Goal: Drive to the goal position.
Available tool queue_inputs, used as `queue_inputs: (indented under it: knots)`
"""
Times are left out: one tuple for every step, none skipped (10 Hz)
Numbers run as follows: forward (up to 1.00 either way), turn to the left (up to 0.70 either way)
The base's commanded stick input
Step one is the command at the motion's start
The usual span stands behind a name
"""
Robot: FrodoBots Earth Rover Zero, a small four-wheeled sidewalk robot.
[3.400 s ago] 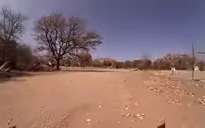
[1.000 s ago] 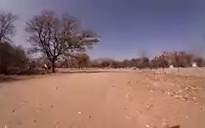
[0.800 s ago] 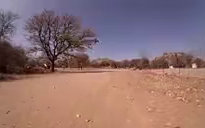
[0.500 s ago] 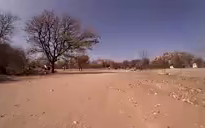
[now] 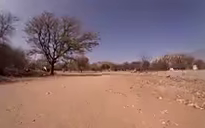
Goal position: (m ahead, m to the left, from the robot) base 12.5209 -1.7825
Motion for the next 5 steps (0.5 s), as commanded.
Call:
queue_inputs:
  knots:
    - [0.5,0.0]
    - [0.5,0.0]
    - [0.5,0.0]
    - [0.5,0.0]
    - [0.5,0.0]
